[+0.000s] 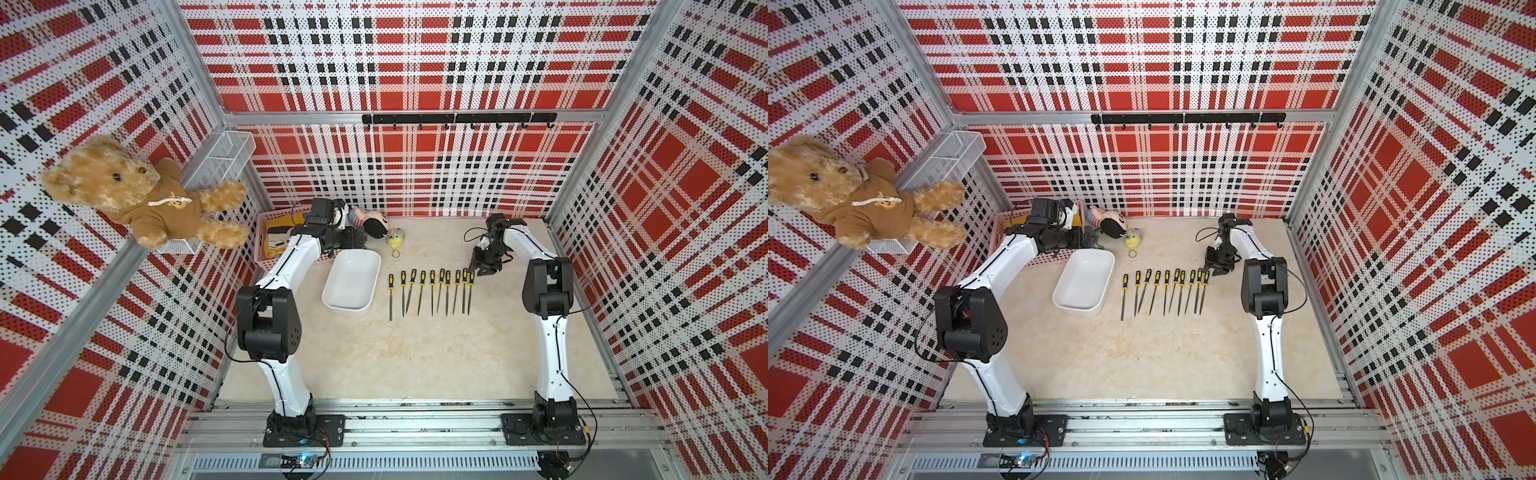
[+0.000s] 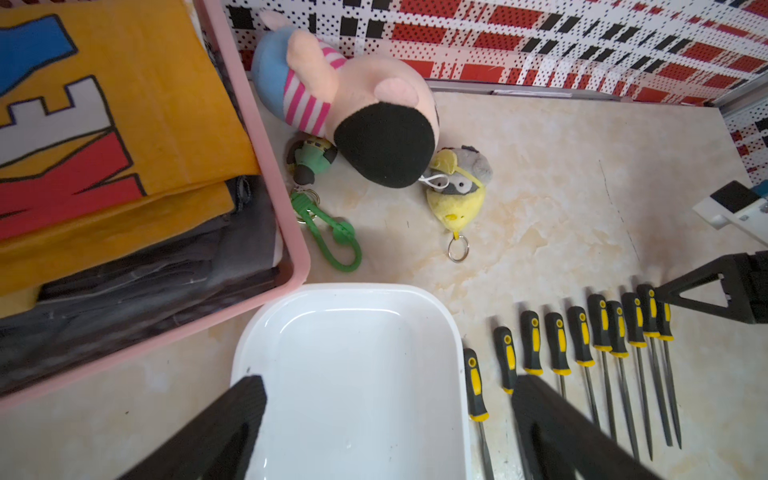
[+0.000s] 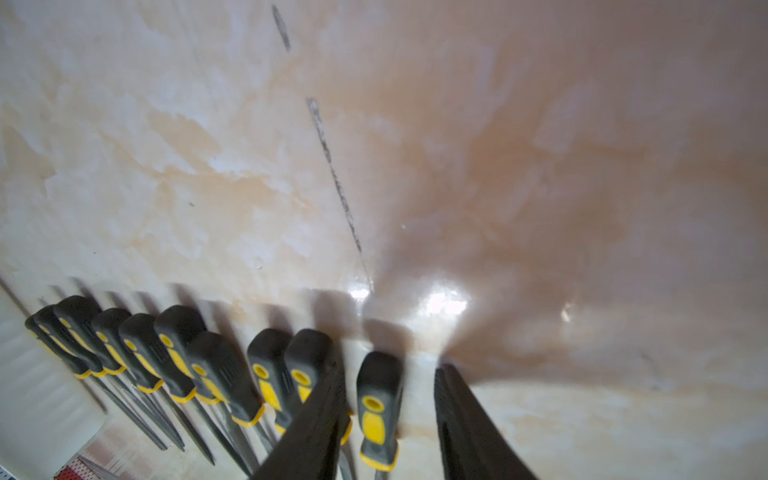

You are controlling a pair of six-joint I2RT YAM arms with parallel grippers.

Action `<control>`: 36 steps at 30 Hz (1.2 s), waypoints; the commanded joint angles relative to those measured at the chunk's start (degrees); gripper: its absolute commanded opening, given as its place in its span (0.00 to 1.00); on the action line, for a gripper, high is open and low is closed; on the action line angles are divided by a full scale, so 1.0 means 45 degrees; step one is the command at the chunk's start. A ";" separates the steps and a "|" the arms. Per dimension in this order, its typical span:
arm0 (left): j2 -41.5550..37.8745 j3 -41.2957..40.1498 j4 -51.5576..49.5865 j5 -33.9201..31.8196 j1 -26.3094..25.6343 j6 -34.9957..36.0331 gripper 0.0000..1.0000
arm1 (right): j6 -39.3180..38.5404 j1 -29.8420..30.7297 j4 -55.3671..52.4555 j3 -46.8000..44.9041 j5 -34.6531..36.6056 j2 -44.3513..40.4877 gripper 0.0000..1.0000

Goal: Take the file tool out of the storage box
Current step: Place the file tool at the center of the board, then reset both arms

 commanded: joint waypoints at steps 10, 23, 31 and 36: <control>-0.4255 -0.4652 0.6577 -0.2391 0.1081 -0.1474 0.99 | -0.0607 -0.0284 0.2494 -0.2384 0.1009 -0.4412 0.69; -0.7523 -1.2245 1.2768 -0.5962 0.2201 -0.1285 0.99 | -0.0651 -0.0544 1.1040 -1.0800 0.3047 -1.1095 1.00; -0.6945 -1.6324 1.9001 -0.6965 0.1935 -0.0483 0.99 | -0.1644 -0.0679 1.6918 -1.6558 0.5682 -1.4319 1.00; -0.6363 -1.7009 2.0387 -0.6579 0.1573 -0.0177 0.99 | -0.2215 -0.1076 1.9496 -1.9523 0.6636 -1.5367 1.00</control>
